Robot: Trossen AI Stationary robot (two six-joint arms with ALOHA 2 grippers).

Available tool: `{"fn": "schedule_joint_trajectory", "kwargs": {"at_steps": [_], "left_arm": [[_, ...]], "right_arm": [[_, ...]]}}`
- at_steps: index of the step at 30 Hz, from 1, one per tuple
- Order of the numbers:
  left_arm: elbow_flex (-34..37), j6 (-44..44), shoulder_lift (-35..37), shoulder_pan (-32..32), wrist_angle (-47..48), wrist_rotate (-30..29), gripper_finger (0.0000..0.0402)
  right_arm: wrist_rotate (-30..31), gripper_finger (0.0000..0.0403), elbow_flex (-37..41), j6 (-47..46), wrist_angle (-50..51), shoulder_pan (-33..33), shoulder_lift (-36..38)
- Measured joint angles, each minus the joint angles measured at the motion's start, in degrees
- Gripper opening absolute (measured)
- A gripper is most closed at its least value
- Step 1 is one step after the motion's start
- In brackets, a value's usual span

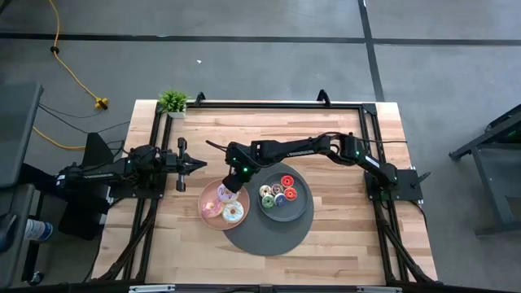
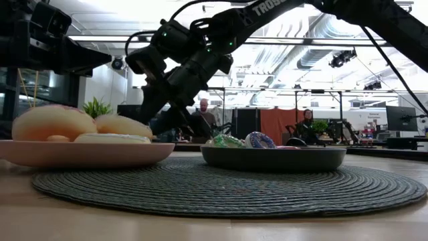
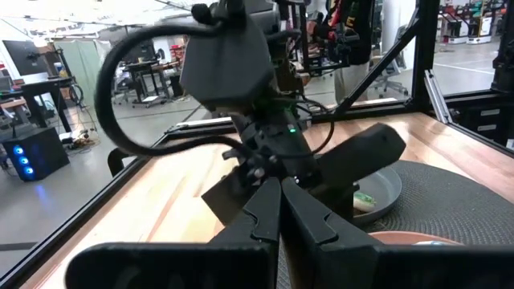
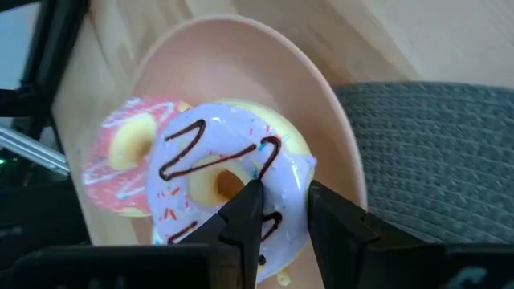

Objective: Pick & Place donuts
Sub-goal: Put the big purple donut on the pink plate

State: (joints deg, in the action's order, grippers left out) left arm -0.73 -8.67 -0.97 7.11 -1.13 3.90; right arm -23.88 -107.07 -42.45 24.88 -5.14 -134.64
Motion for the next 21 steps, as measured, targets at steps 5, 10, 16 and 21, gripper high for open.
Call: {"fn": "schedule_joint_trajectory", "kwargs": {"at_steps": [5,10,16,21], "left_arm": [[0.0,0.0,0.0,0.0,0.0,0.0,0.0001],[0.0,0.0,0.0,0.0,0.0,0.0,0.0001],[0.0,0.0,0.0,0.0,0.0,0.0,0.0001],[0.0,0.0,0.0,0.0,0.0,0.0,0.0001]], "right_arm": [[0.5,0.0088,0.0,0.0,0.1,-0.1,-0.4],[0.8,0.0088,0.0,0.6,0.1,-0.1,-0.5],[0.8,0.0109,0.0,1.7,0.2,-0.1,-0.5],[1.0,0.016,0.0,2.0,0.2,-0.1,-0.5]]}}
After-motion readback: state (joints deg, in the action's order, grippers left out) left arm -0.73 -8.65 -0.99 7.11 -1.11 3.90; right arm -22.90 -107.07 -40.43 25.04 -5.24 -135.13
